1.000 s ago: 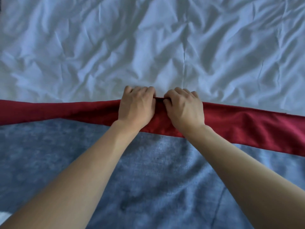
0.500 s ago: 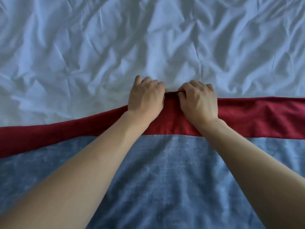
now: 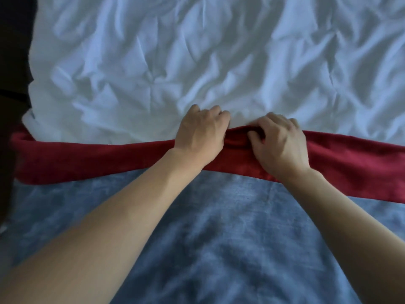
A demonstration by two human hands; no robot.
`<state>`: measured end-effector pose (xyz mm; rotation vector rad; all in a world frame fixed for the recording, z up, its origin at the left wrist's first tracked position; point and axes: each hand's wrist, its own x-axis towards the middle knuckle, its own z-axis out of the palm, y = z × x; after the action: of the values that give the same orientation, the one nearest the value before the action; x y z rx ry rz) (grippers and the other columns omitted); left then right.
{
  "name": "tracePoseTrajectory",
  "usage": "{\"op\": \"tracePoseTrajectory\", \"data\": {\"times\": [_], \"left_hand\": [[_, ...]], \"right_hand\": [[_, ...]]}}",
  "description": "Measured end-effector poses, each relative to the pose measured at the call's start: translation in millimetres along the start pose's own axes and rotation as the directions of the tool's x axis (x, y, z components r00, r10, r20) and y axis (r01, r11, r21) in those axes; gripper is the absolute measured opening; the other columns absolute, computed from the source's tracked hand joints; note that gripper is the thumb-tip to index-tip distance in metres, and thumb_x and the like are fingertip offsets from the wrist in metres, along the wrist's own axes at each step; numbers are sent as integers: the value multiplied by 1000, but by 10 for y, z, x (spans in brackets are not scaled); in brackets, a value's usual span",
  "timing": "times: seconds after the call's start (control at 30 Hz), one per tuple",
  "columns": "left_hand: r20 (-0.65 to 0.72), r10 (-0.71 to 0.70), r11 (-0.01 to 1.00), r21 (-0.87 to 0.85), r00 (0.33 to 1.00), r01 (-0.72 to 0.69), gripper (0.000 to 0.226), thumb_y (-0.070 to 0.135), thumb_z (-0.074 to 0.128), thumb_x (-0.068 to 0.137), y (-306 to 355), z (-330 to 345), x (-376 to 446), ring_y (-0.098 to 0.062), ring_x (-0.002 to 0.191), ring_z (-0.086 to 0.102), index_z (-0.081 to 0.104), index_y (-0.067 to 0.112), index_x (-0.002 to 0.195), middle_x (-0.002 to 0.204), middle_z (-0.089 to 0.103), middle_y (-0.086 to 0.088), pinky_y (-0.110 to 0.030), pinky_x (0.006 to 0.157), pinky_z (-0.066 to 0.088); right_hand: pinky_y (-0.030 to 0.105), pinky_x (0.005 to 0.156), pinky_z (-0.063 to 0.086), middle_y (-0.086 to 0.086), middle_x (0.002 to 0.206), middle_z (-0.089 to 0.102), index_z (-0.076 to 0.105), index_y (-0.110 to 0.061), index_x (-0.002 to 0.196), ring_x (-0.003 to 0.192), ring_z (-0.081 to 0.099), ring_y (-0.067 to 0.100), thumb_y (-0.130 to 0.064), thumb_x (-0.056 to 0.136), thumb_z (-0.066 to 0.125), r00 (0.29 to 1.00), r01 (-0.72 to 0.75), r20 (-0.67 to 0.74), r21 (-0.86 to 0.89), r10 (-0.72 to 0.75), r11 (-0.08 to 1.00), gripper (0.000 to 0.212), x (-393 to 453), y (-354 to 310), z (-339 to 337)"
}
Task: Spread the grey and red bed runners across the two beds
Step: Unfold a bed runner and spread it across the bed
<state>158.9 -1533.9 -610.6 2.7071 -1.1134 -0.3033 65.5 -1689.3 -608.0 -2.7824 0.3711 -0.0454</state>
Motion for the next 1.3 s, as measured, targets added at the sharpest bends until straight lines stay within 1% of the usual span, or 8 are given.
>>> {"op": "tracePoseTrajectory", "data": {"times": [0.2,0.37,0.5,0.63,0.77,1.0,1.13,1.3], "left_hand": [[-175,-22,994,-108,984,3,10,19,54,91,-58,40,-408,-25,75,56,63,13,90,81,62,-2,-36,74,38],[-131,-132,981,-161,983,110,23,17,48,98,-375,-85,-554,-22,63,55,66,14,84,67,63,0,-35,71,43],[-4,-96,981,-170,995,94,16,22,57,94,-630,-153,-609,-23,75,63,72,17,93,83,69,0,-35,81,47],[-10,-28,999,-36,1000,28,16,35,63,90,-885,-195,-710,-19,84,55,75,24,90,89,63,3,-33,83,39],[59,-53,998,-41,997,55,16,43,64,88,-1087,-274,-743,-13,76,50,70,29,82,80,63,11,-31,81,26],[-22,-72,995,-72,997,71,13,28,60,92,-1006,-274,-757,-14,71,60,71,24,86,77,69,9,-33,86,35],[43,-96,988,-120,994,101,13,32,64,91,-1011,-240,-821,-12,86,59,70,28,101,90,67,12,-30,84,28],[27,-93,994,-60,995,95,14,30,60,92,-903,-284,-775,-17,90,55,73,30,94,94,69,10,-32,83,25]], "right_hand": [[42,72,43,5,87,67,72,-11,90,79,59,29,-11,87,60,991,122,44,12,-122,992,12,43,-390,156],[37,75,46,-2,87,68,73,-16,87,82,59,21,-26,94,57,1000,-21,24,122,19,992,20,-37,-466,160],[35,71,47,-3,89,68,75,-17,90,82,60,20,-24,95,57,997,-82,22,117,80,990,20,-80,-628,188],[34,84,46,-5,97,68,74,-21,103,93,60,20,-25,87,66,990,-49,133,58,41,997,18,-110,-800,206],[31,68,45,-10,82,64,73,-28,85,80,58,14,-45,88,61,965,-215,183,138,188,967,21,-82,-903,205],[35,80,55,-9,89,72,76,-30,90,90,65,17,-33,84,68,946,-181,292,113,142,977,10,-32,-960,167],[33,70,50,-3,89,71,74,-27,88,85,64,22,-34,90,61,962,-131,251,93,105,987,15,-12,-888,178],[41,71,52,1,86,69,71,-16,87,82,61,26,-31,93,57,983,-175,88,220,159,960,21,88,-859,196]]}}
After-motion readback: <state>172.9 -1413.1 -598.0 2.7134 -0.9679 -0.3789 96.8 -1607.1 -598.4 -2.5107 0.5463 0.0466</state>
